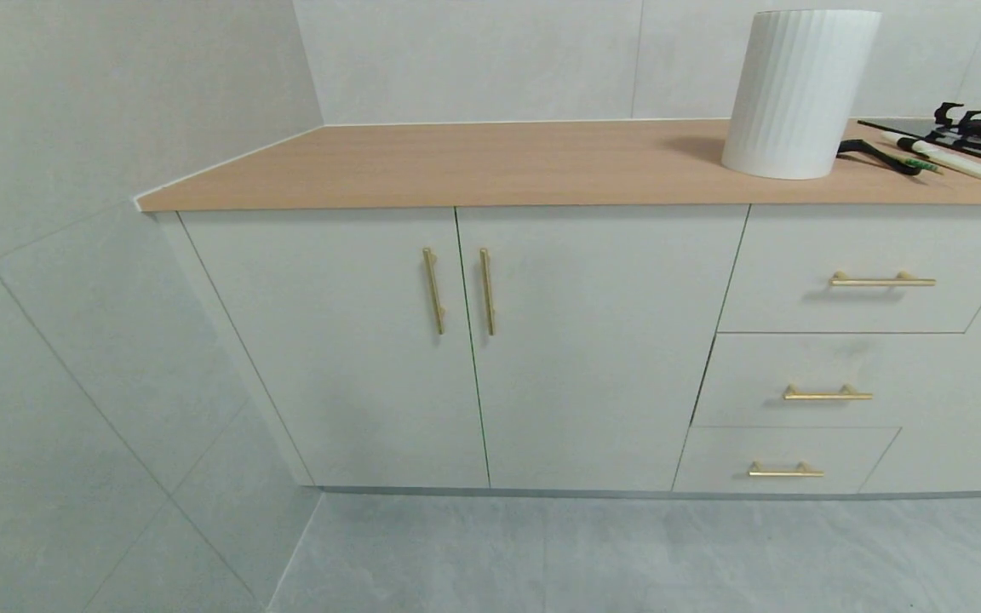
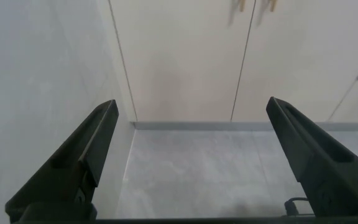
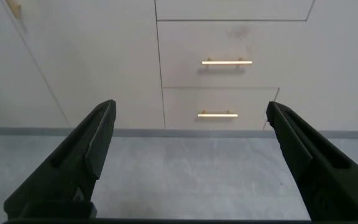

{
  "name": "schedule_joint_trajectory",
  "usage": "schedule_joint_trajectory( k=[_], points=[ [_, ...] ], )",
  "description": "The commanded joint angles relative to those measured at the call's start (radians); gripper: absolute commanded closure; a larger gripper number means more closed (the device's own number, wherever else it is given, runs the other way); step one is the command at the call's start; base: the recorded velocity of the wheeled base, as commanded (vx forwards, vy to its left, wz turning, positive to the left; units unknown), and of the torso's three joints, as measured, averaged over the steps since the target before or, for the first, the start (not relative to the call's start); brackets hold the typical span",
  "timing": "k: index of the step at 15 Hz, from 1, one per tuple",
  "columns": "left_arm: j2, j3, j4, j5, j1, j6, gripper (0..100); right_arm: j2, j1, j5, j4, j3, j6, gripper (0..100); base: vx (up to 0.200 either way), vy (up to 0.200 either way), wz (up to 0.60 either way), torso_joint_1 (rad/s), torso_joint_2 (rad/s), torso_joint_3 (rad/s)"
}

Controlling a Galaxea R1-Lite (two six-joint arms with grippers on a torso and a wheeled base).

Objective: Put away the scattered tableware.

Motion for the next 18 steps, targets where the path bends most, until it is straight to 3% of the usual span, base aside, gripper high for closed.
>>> schedule_joint_trajectory(
  k=[1, 8, 14, 18],
  points=[
    [0.001, 0.0, 0.0, 0.0, 0.001, 0.0, 0, 0.003, 0.0, 0.0, 0.001, 0.0, 0.0, 0, 0.2, 0.0, 0.0, -0.002, 0.0, 0.002],
    [0.001, 0.0, 0.0, 0.0, 0.001, 0.0, 0, 0.003, 0.0, 0.0, 0.001, 0.0, 0.0, 0, 0.2, 0.0, 0.0, 0.002, 0.0, 0.0],
    [0.001, 0.0, 0.001, 0.0, 0.001, 0.001, 0, 0.003, 0.0, 0.0, 0.001, 0.001, 0.0, 0, 0.0, 0.0, 0.0, 0.0, 0.0, 0.0],
    [0.001, 0.0, 0.001, 0.0, 0.001, 0.001, 0, 0.003, 0.0, 0.0, -0.001, 0.0, 0.0, 0, -0.15, -0.2, 0.0, 0.007, 0.0, 0.001]
  ],
)
